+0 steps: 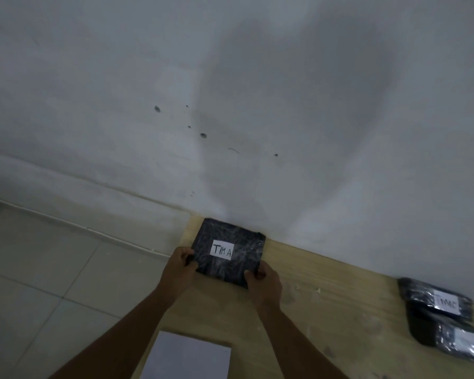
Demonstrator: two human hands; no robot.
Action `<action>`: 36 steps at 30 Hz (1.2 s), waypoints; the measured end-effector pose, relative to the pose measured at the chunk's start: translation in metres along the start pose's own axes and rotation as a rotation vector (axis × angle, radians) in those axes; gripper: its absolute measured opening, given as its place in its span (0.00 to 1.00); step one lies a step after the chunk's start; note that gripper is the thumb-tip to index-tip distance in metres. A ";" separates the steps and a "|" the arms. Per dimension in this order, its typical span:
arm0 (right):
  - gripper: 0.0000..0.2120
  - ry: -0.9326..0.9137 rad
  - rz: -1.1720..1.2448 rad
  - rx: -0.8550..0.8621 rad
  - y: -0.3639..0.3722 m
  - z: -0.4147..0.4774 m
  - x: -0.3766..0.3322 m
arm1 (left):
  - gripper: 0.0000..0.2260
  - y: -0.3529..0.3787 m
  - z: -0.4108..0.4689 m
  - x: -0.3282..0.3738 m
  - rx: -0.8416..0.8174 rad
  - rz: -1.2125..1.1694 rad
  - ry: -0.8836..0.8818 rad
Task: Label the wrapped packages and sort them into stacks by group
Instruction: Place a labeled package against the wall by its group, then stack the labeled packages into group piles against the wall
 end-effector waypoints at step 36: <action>0.04 0.042 0.177 0.227 -0.436 -0.254 0.262 | 0.08 0.396 -0.398 -0.006 -0.587 0.287 0.353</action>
Point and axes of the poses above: each hand's wrist, its own z-axis towards the middle knuckle, its own y-axis out of the palm, x = y × z, the point moved 3 cm from there along z, towards the middle knuckle, and after that the axes turned 7 degrees about -y, right-handed, at the moved point
